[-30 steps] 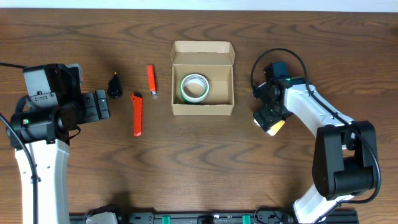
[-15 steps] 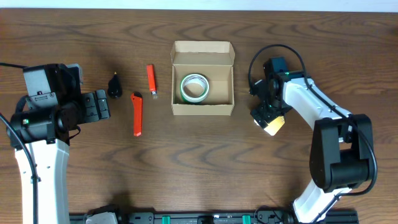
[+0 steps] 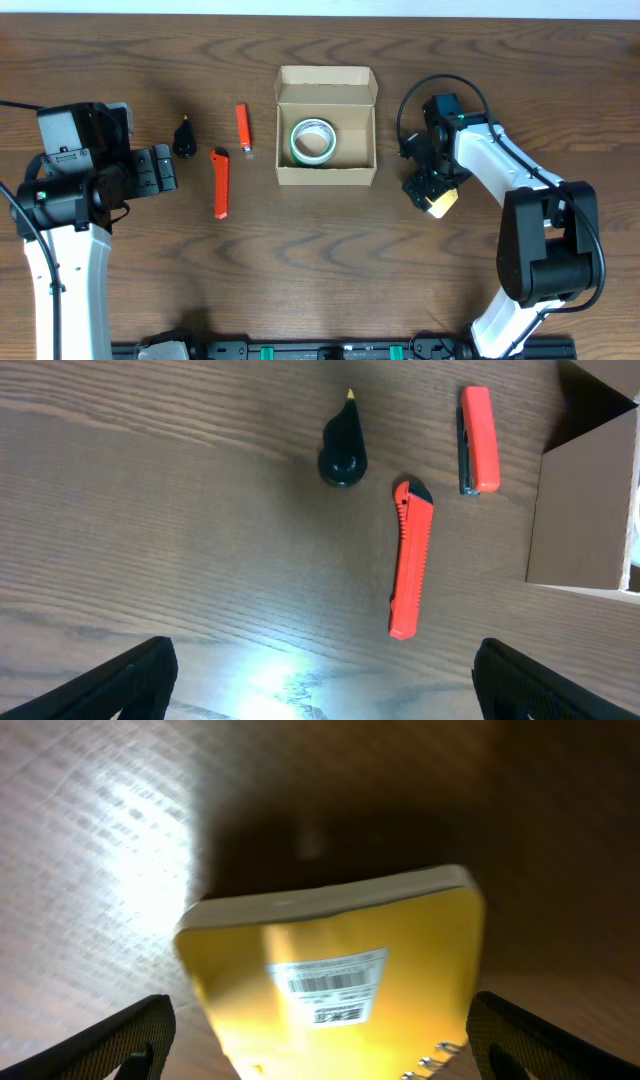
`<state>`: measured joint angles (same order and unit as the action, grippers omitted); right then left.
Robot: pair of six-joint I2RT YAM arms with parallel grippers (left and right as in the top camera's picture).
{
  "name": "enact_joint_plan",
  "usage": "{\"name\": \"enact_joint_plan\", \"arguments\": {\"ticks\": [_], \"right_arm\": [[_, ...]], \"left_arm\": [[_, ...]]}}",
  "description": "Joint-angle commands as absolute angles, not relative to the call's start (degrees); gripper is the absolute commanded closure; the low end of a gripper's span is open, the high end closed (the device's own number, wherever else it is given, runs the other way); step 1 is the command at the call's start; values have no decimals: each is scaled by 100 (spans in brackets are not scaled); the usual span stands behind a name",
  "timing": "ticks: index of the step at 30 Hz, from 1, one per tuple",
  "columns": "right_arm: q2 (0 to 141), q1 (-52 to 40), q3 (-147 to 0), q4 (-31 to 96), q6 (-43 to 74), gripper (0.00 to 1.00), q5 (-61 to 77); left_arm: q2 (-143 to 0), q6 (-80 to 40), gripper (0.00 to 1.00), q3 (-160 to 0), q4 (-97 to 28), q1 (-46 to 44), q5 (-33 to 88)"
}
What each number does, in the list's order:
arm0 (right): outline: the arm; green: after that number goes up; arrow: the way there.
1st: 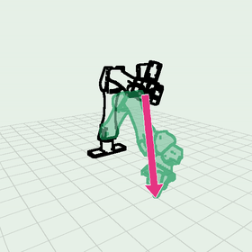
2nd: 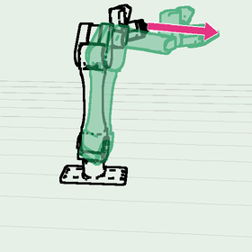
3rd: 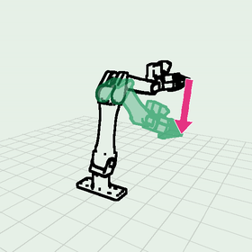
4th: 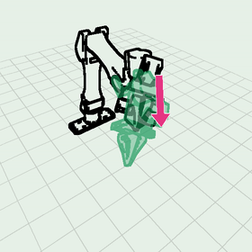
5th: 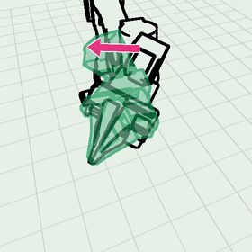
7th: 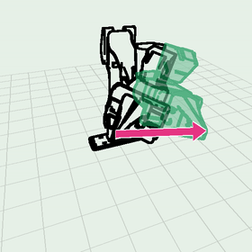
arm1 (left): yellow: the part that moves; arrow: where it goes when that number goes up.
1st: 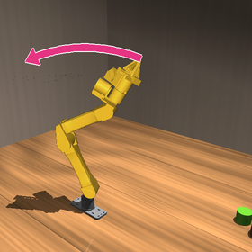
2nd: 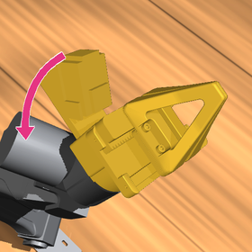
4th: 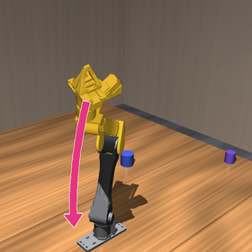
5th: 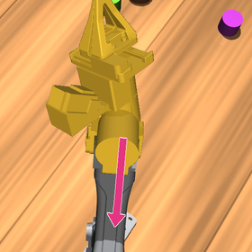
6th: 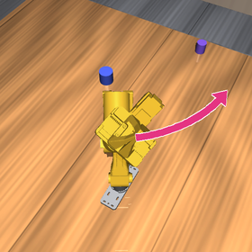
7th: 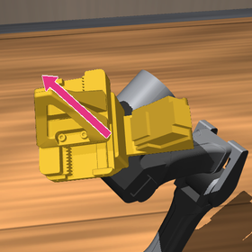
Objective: Pack container
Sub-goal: 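Lift the yellow pad with the right gripper toward the box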
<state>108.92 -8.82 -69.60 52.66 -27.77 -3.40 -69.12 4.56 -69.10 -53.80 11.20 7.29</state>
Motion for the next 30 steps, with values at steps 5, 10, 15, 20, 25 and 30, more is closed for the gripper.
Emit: {"name": "enact_joint_plan", "arguments": {"ticks": [5, 10, 15, 20, 25, 30], "right_arm": [[10951, -864, -7048, 5245, -2980, 7, -423], [10969, -864, -7043, 5124, -2744, 11, -974], [10989, -867, -7028, 5033, -2659, 8, -1223], [10989, -875, -7026, 5057, -2576, 6, -1208], [10995, -851, -7026, 5006, -2574, 7, -1354], [11170, -845, -7026, 5022, -2394, 18, -1321]], "left_arm": [[-6910, 517, 5, -7024, -5398, 1144, 690], [-6910, 517, 5, -7024, -5398, 1144, 690], [-6910, 517, 5, -7024, -5395, 1144, 690], [-6910, 517, 5, -7024, -5395, 1144, 690], [-6910, 517, 5, -7024, -5395, 1144, 690], [-6910, 517, 5, -7024, -5395, 1144, 690]]}}
